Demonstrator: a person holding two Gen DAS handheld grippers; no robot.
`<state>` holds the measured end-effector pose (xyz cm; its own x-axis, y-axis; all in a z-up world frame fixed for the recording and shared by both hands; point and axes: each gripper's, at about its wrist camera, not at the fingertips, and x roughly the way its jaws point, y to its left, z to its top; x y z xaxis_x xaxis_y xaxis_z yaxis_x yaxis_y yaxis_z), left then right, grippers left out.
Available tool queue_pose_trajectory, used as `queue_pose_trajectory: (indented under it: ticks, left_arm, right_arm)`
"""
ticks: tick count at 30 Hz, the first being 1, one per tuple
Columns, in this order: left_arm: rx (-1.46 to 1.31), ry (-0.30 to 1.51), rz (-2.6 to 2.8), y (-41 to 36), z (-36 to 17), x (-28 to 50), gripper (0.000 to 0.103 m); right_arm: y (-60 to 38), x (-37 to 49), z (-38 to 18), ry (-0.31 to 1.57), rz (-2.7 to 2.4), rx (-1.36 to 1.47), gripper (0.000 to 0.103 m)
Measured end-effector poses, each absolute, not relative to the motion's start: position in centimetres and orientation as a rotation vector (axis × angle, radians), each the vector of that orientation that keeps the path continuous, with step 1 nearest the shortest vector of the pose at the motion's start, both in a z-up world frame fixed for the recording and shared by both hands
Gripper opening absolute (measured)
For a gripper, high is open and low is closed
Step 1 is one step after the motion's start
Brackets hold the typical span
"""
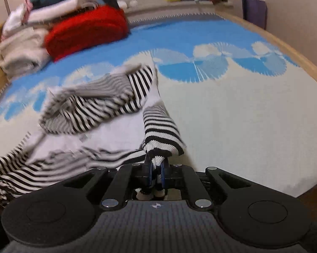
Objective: Fold small clothes
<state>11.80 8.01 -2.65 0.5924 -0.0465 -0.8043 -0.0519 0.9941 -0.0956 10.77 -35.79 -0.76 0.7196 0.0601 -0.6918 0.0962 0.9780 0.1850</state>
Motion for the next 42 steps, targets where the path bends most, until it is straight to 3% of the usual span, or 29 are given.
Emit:
queue_pose_trajectory:
  ticks: [8, 14, 21, 29, 33, 36, 41, 42]
  left_arm:
    - [-0.180, 0.824, -0.129, 8.8, 3.9, 6.0, 0.005]
    - [-0.249, 0.882, -0.140, 9.9, 3.1, 6.3, 0.005]
    - [-0.238, 0.925, -0.155, 10.3, 2.7, 16.7, 0.006]
    - [-0.151, 1.083, -0.104, 9.2, -3.3, 31.5, 0.012]
    - [-0.315, 1.164, -0.060, 11.1, -6.7, 33.8, 0.027]
    - [-0.437, 1.053, -0.058, 13.3, -4.4, 33.9, 0.059]
    - [-0.435, 0.983, -0.150, 14.3, -2.7, 33.5, 0.069]
    - [-0.389, 1.006, -0.168, 13.8, -2.9, 33.4, 0.078]
  right_arm:
    - [-36.5, 4.5, 6.8, 0.637, 0.081, 0.237, 0.006]
    - [-37.5, 2.2, 7.9, 0.607, 0.097, 0.295, 0.006]
    - [-38.2, 10.3, 5.7, 0.698, 0.055, 0.293, 0.006]
    - [-40.7, 26.2, -0.8, 0.885, 0.000, 0.393, 0.009]
    - [-40.7, 30.5, -5.2, 0.966, -0.034, 0.362, 0.012]
    - [-41.2, 31.0, -6.1, 0.993, -0.088, 0.442, 0.022]
    - [-41.0, 30.1, -3.1, 0.826, -0.049, 0.410, 0.032]
    - [-41.0, 30.0, -2.7, 0.799, -0.056, 0.371, 0.036]
